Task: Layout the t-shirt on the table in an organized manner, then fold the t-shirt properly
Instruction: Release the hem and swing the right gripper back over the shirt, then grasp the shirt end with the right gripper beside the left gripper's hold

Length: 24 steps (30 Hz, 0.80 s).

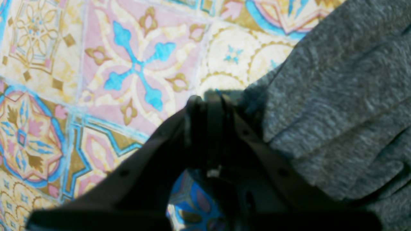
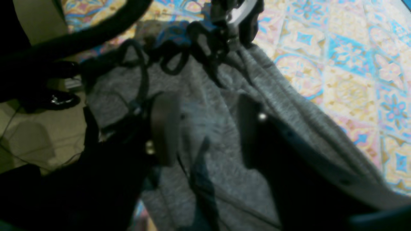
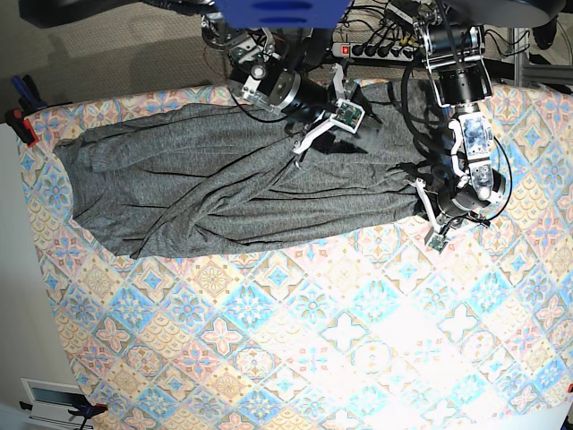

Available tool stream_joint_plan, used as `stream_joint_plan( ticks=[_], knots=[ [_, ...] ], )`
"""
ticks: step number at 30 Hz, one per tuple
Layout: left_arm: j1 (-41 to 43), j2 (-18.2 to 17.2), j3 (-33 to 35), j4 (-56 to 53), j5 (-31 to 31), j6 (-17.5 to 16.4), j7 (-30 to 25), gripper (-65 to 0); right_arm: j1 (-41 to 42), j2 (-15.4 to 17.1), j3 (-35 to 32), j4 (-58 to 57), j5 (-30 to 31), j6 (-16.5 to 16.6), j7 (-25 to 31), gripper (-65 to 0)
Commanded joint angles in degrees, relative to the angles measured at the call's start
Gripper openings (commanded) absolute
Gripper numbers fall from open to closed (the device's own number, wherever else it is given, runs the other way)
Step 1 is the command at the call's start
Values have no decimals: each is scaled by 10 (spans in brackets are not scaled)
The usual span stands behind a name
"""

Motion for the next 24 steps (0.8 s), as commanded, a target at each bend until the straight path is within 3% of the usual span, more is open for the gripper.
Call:
stream_joint_plan(
  ticks=[1, 5, 12, 13, 16, 24],
  knots=[
    [-7, -5, -1, 8, -2, 1, -2, -607, 4, -5, -1, 23, 10, -4, 18, -327],
    [-7, -5, -1, 8, -2, 1, -2, -607, 4, -5, 31, 43, 10, -4, 14, -321],
    [1, -5, -1, 9, -3, 1, -2, -607, 36, -4, 205, 45, 10, -1, 12, -321],
    [1, -5, -1, 9, -3, 1, -2, -607, 47, -3, 226, 45, 11, 3, 7, -321],
    [6, -5, -1, 9, -3, 1, -2, -607, 95, -3, 318, 42, 11, 83, -21, -321],
    [9, -5, -1, 9, -3, 1, -2, -607, 226, -2, 557, -35, 8, 88, -30, -321]
  ],
)
